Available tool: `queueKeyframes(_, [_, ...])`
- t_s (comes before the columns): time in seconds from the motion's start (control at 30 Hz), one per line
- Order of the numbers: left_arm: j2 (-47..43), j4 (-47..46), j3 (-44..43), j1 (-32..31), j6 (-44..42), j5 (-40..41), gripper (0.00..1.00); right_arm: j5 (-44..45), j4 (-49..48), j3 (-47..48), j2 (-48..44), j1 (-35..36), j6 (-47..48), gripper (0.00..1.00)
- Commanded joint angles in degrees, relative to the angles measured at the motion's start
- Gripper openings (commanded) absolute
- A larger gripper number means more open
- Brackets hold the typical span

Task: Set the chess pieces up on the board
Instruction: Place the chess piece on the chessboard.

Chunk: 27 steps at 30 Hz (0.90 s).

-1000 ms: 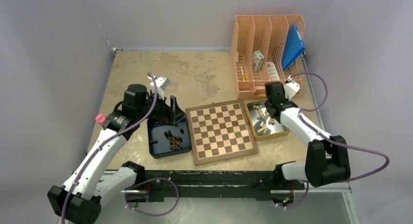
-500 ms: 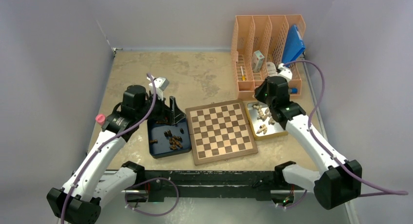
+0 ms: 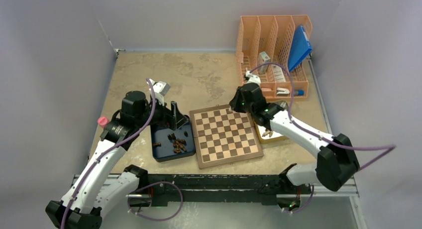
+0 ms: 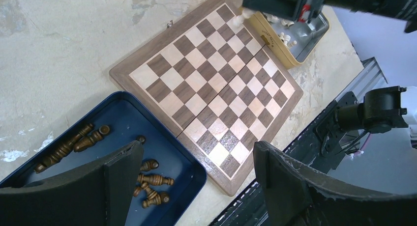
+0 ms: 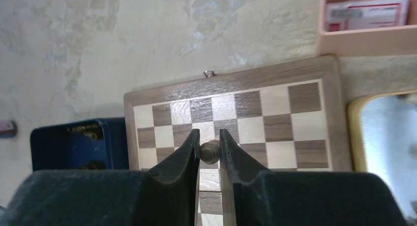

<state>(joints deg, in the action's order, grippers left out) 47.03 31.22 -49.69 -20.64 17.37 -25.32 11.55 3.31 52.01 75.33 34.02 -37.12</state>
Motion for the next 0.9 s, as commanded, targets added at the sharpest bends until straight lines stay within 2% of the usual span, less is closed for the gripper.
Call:
queueKeyframes(0.0, [-1.12,-1.80,0.36,0.34,-0.06,-0.69,0.83,5.03,-3.05,4.40,3.85,4.07,-0.10,0.16])
queueKeyframes(0.27, [-2.81,-1.73,0.60,0.34,0.12,0.84,0.83,8.59,-5.71,5.82,9.96,7.57,0.94,0.17])
queueKeyframes(0.87, [-3.34,-1.87,0.78,0.34,0.30,0.35,0.83,9.84,-7.80,6.51,17.07,7.90,-0.67,0.19])
